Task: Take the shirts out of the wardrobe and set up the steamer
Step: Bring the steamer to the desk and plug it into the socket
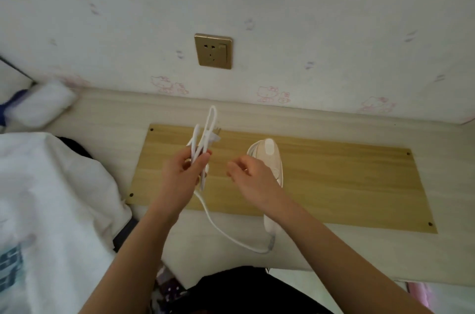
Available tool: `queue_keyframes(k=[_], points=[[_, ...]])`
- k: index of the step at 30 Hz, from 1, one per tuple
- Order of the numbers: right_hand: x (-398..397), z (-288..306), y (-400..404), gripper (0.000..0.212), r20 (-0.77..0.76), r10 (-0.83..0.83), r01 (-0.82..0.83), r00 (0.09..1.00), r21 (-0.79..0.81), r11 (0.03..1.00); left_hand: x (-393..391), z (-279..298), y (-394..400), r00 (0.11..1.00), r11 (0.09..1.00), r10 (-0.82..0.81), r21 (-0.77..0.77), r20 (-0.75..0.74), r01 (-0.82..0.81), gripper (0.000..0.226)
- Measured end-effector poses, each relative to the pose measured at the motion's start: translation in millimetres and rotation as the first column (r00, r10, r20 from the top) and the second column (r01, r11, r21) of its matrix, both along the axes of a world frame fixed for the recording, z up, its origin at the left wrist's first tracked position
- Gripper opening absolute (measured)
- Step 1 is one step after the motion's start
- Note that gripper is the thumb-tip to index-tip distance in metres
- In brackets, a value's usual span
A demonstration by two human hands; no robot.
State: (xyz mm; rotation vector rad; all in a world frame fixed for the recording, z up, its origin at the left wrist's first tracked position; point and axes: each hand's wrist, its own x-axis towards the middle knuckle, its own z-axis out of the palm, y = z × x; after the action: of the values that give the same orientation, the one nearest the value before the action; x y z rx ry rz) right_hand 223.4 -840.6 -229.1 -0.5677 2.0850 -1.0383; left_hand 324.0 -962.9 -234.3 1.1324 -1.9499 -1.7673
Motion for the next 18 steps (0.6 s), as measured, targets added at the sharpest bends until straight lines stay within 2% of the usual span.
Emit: queue_keyframes(k=[5, 9, 12, 15, 18], points=[[-3, 9, -7, 0.029, 0.190, -0.104, 0.129, 0.976, -0.121, 0.984, 4, 8, 6, 0.992, 0.987, -0.122, -0.108, -0.013, 0.120, 0.012], [-6, 14, -7, 0.029, 0.345, -0.146, 0.207, 0.927, -0.149, 0.967, 9, 12, 10, 0.935, 0.890, -0.341, -0.288, 0.095, 0.354, 0.021], [-4, 12, -4, 0.020, 0.403, -0.186, 0.254, 0.896, -0.121, 0.960, 10, 15, 9, 0.945, 0.927, -0.322, -0.184, 0.062, 0.327, 0.030], [-6, 13, -1, 0.018, 0.485, -0.246, 0.369, 0.839, -0.176, 0.913, 12, 21, 8, 0.963, 0.954, -0.264, -0.133, 0.054, 0.269, 0.025], [-15, 12, 3, 0.016, 0.419, -0.362, 0.474, 0.833, -0.202, 0.857, 14, 26, 4, 0.965, 0.957, -0.259, -0.121, 0.042, 0.263, 0.030]])
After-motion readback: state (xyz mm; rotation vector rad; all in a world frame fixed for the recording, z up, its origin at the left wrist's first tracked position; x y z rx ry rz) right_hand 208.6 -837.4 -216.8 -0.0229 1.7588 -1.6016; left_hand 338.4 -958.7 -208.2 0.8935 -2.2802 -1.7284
